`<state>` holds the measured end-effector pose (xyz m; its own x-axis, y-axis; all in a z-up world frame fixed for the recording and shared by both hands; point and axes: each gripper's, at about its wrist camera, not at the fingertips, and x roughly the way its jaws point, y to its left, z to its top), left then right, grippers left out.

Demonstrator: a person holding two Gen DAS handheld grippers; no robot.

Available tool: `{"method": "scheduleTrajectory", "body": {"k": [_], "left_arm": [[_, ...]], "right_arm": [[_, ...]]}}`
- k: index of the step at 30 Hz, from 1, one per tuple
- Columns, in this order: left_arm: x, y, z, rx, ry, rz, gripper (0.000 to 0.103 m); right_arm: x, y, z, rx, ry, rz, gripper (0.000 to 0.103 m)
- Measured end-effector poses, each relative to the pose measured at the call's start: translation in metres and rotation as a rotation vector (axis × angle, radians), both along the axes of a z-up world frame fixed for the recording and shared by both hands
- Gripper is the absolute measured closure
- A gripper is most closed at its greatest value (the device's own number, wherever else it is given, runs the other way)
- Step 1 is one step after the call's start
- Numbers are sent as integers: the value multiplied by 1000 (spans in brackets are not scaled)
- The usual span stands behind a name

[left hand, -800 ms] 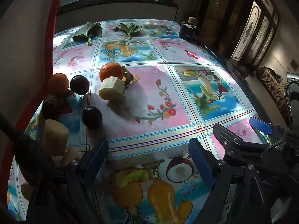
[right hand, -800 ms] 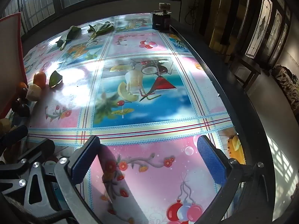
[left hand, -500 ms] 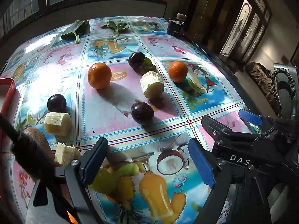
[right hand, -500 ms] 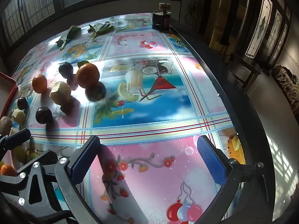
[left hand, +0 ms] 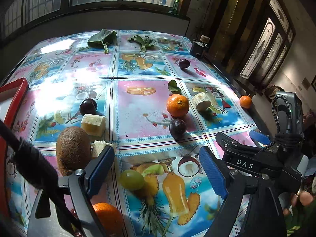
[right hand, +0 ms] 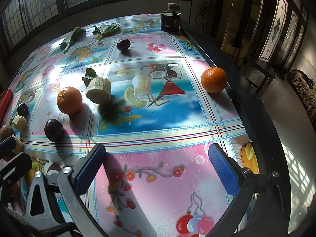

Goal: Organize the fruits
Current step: 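Move both tools over the fruits toward the kiwi and mandarin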

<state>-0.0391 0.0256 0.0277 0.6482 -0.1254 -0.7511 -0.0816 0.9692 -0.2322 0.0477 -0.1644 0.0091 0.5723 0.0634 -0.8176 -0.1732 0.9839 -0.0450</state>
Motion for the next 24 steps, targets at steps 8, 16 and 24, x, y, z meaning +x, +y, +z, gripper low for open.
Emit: {"method": "scheduleTrajectory", "body": {"k": [8, 16, 24], "left_arm": [[-49, 15, 43, -212, -61, -78, 15], [-72, 35, 64, -197, -67, 4, 15], [-106, 76, 62, -48, -36, 144, 15]], "right_arm": [[-1, 3, -1, 0, -2, -37, 0], [-30, 11, 26, 12, -36, 6, 4], [-86, 32, 56, 448, 44, 151, 3]]}}
